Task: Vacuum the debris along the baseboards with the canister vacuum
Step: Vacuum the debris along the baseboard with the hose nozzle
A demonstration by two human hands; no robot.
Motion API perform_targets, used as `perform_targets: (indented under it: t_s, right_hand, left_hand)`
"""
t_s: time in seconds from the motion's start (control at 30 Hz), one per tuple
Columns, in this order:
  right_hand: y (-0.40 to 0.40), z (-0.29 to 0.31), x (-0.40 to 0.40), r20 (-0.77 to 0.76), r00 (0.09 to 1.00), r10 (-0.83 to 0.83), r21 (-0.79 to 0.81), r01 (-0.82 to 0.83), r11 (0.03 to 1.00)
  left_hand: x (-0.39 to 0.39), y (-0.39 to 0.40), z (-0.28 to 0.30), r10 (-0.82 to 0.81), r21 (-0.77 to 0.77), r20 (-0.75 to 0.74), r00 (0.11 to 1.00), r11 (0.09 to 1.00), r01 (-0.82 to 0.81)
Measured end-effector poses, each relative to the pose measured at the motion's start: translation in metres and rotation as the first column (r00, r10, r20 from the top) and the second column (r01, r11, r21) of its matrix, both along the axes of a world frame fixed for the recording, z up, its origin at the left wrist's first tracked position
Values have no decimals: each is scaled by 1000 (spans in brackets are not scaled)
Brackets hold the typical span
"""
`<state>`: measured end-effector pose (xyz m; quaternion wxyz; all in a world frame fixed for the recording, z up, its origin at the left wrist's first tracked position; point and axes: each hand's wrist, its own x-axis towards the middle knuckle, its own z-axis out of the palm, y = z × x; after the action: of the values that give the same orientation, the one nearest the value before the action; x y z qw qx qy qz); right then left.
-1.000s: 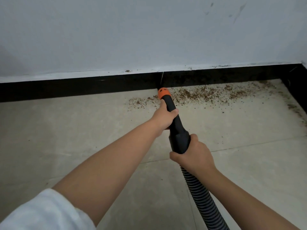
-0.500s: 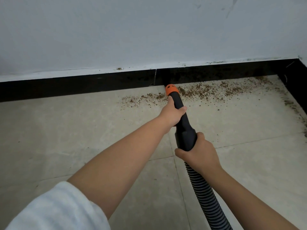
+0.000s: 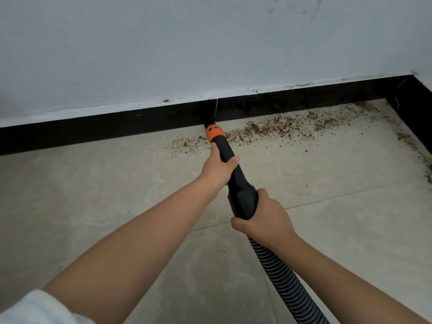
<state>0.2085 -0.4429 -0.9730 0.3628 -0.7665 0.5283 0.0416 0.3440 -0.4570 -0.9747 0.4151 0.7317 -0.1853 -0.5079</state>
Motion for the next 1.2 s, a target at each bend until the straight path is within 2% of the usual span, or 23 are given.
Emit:
perform_targets:
  t_s: [0.63, 0.83, 1.2]
  right_hand:
    - [21, 12, 43, 1, 980, 200, 23, -200, 980]
    - [36, 22, 43, 0, 968, 252, -34, -251, 967]
    - [67, 17, 29, -32, 950, 310, -13, -311, 950]
  left_hand:
    - [45, 52, 4, 190, -82, -31, 981, 978, -192]
    - [49, 74, 9, 195, -148, -40, 980, 969, -199]
    - [43, 107, 0, 125, -89, -139, 982, 986, -138]
